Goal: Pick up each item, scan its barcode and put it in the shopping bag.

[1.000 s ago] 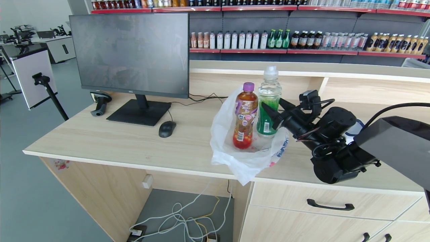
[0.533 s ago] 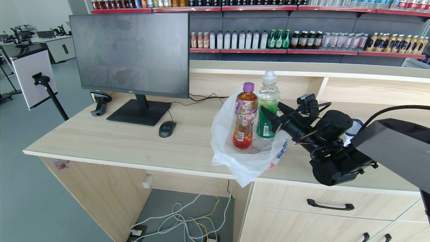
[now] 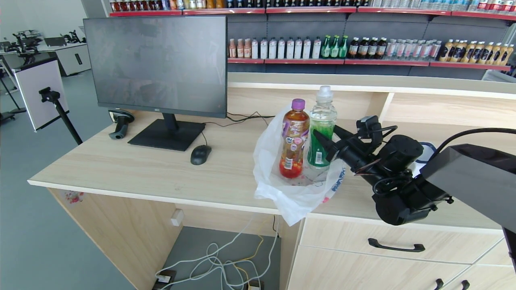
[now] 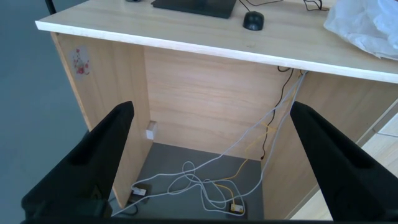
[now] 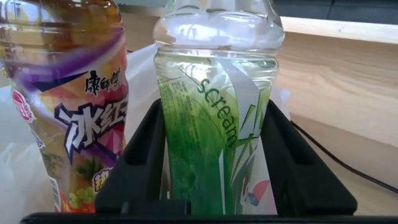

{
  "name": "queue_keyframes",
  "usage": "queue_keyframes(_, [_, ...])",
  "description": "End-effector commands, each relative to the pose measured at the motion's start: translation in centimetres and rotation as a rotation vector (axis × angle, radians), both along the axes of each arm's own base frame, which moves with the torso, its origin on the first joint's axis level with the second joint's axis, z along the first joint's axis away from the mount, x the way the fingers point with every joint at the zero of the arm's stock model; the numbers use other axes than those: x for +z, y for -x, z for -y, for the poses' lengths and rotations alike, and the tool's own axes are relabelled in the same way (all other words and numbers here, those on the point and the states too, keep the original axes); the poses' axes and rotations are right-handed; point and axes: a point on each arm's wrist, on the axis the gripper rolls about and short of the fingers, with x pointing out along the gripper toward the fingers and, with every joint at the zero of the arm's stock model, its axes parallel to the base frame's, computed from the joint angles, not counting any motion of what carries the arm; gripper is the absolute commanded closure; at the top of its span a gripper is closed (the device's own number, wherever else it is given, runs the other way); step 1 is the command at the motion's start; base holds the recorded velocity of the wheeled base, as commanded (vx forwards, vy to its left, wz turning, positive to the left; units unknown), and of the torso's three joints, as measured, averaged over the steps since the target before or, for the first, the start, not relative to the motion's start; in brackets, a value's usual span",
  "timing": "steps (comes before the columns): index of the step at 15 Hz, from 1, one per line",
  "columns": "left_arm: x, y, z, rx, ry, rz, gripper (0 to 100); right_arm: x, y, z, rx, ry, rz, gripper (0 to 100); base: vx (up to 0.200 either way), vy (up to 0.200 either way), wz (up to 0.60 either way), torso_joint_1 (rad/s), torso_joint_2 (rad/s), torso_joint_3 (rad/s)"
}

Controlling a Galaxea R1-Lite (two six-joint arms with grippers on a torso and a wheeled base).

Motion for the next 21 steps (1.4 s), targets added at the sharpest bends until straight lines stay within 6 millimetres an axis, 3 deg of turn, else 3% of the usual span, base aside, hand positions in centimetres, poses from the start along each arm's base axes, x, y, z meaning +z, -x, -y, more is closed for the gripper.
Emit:
queue_keyframes(1, [0.0, 0.0, 0.0, 0.000, 0.001, -0.001, 0, -0.4, 0.1, 0.1, 0.000, 0.006, -0.018, 100, 0.000, 0.000, 0.00, 0.000, 0.00, 0.000])
queue_keyframes(8, [0.0, 0.0, 0.0, 0.000, -0.001, -0.002, 0, 0.0, 0.6, 0.2, -0.002, 0.010, -0.017, 100, 0.000, 0.000, 0.00, 0.000, 0.00, 0.000])
queue_keyframes(14, [0.0, 0.0, 0.0, 0.000, -0.001, -0.001, 0, -1.5, 1.5, 0.4, -0.003, 0.031, -0.082, 100, 0.000, 0.000, 0.00, 0.000, 0.00, 0.000])
queue_keyframes(21, [0.0, 0.0, 0.0, 0.000, -0.001, -0.001, 0, -1.4, 2.3, 0.7, -0.005, 0.035, -0.100, 100, 0.000, 0.000, 0.00, 0.000, 0.00, 0.000])
